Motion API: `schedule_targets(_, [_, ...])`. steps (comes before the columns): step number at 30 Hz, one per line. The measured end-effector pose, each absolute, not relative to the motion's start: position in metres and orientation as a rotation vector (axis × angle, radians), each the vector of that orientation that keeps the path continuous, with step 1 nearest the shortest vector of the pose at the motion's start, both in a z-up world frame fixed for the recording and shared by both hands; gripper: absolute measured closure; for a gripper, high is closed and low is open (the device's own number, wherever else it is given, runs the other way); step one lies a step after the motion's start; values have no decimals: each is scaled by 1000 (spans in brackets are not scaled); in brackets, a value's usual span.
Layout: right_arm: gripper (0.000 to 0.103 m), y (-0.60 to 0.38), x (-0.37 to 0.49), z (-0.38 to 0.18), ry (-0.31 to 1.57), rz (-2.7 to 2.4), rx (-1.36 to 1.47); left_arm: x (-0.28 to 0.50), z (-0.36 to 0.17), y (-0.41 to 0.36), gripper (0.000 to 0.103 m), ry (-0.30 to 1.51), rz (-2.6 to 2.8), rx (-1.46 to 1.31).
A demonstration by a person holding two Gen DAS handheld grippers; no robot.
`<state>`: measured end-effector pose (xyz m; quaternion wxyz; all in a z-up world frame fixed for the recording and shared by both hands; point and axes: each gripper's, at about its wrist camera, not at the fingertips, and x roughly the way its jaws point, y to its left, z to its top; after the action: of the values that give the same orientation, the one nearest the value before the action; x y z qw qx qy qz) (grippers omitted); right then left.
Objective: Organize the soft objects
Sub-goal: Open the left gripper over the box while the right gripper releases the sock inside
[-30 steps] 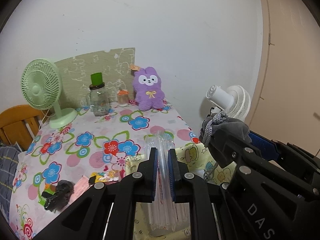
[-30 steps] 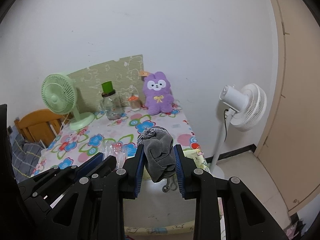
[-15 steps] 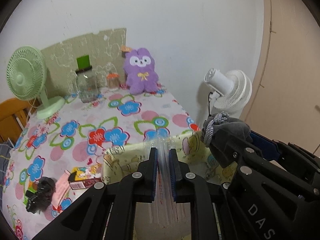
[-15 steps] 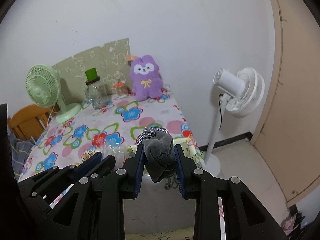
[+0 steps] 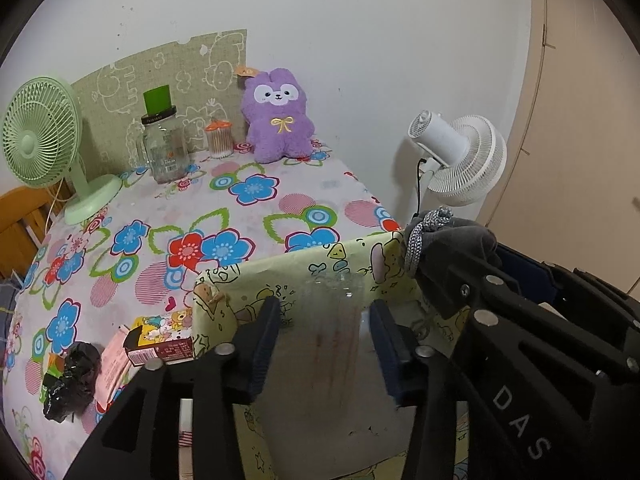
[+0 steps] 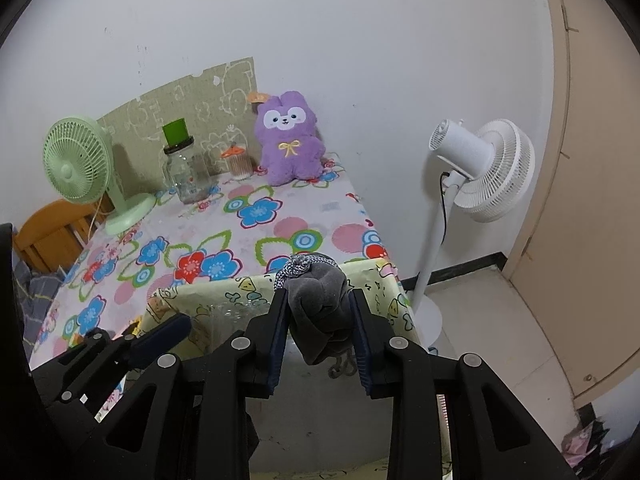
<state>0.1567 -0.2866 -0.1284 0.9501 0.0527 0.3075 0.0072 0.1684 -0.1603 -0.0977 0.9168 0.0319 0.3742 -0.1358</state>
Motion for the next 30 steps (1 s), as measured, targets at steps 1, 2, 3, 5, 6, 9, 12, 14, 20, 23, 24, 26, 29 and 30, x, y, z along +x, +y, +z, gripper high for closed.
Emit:
schedule_targets(1, [67,-286,157,-128,627,15,105,169,-98,-160,44,769,-281,64])
schedule_targets(2, [65,-286,156,-128,626,13,99,168,-98,-160,37,769,-285,65])
schedule_targets(3, [57,-286,155,-127,624,12,96,168,-97,-159,34,770,-289,65])
schedule_targets(5, [39,-287,152,-125,610,8,99,165,-96,-158,26,764,-290,66])
schedule_targets(6, [33,-288,151,-124,603,5,105,164,-95,-157,24,761,-284,70])
schedule_targets(9, [29,-289,146,-120,589,0,116,160,-93,-157,19,757,-275,77])
schedule_targets(12, [26,-287,141,-117,581,-2,108,156,-90,-155,15,750,-267,74])
schedule_targets(14, [23,-285,138,-114,575,-3,103,153,-86,-153,13,739,-263,71])
schedule_targets(20, [16,-279,124,-105,550,-9,89,143,-78,-145,6,729,-268,62])
schedule_targets(23, [14,-276,119,-102,548,-5,86,139,-73,-142,5,737,-290,60])
schedule_targets(24, [14,-275,118,-101,549,0,87,139,-73,-143,4,731,-280,60])
schedule_targets(26, [13,-272,113,-98,546,3,86,134,-69,-141,1,711,-269,63])
schedule_targets(29, [8,-265,105,-93,524,-2,66,127,-63,-134,0,683,-261,61])
schedule_targets(30, [7,-262,103,-91,518,-3,61,124,-61,-132,0,677,-260,59])
